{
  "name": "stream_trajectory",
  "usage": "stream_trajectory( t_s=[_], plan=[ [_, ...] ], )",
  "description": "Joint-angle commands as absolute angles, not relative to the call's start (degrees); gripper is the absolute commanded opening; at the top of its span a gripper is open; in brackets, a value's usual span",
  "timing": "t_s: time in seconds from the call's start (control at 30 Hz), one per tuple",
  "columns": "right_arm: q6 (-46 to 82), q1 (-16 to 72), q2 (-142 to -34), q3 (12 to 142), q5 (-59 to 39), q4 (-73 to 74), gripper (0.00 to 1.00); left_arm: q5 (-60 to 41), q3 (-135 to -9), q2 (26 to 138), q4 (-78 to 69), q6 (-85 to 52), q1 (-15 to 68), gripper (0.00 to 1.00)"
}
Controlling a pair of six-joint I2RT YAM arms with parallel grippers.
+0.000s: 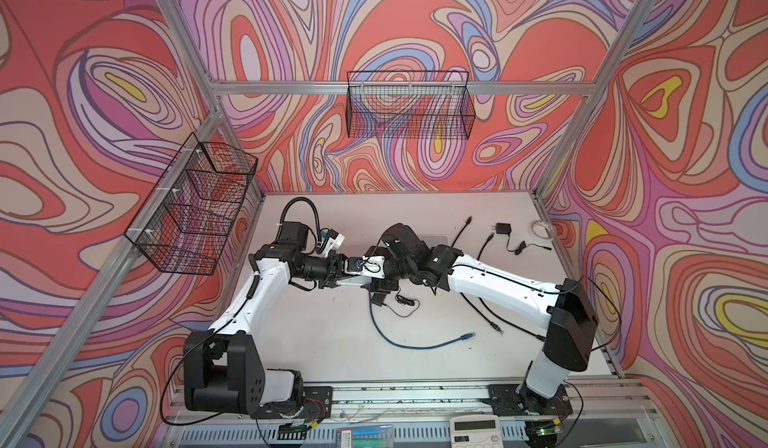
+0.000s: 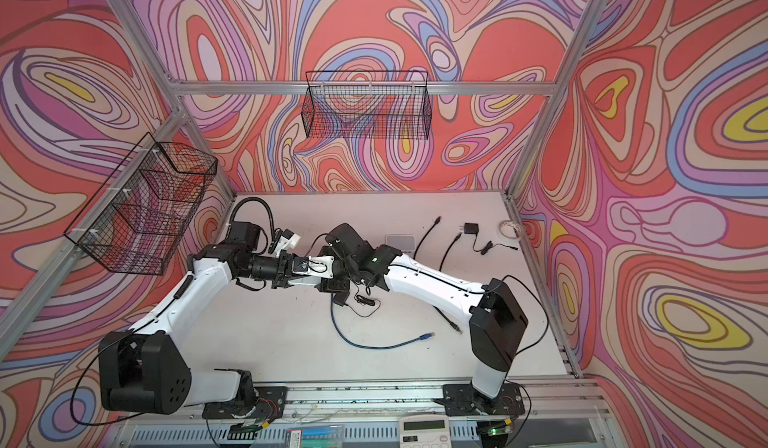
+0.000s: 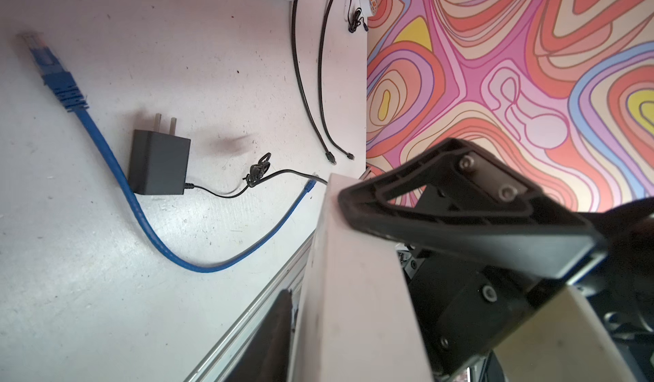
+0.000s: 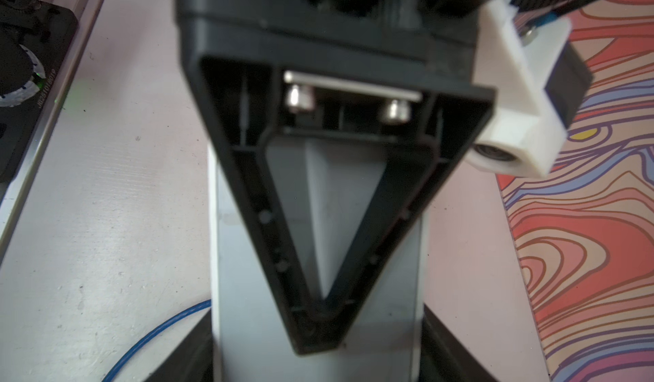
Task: Insert the plug into the switch port
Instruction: 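Open the right gripper and draw it away from the switch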
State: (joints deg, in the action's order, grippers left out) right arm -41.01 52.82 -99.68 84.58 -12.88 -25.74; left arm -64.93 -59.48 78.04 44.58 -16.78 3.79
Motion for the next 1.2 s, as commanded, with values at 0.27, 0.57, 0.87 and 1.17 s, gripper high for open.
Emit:
stream_trajectory(
  t_s=[0.27, 0.57, 0.87, 1.17],
  plan=[
    [-42.1, 54.1, -100.2, 87.4, -10.9, -22.5, 0.71, -63.9, -60.6, 78.8, 46.9, -19.5, 3.6, 0.00],
    [-30.8, 53.5, -93.7, 78.5, -7.7, -17.4, 0.88, -60.6, -59.5, 78.4, 42.5, -23.5, 3.6, 0.00],
    [-19.9, 51.1, -85.8, 68.6, 2.6, -13.4, 0.94, -56.1, -54.2, 74.6, 27.0, -36.7, 3.6, 0.00],
    [1.0, 50.4, -83.2, 60.9, 2.3, -16.9, 0.75, -47.9, -50.1, 72.6, 6.6, -50.9, 3.6, 0.00]
  ],
)
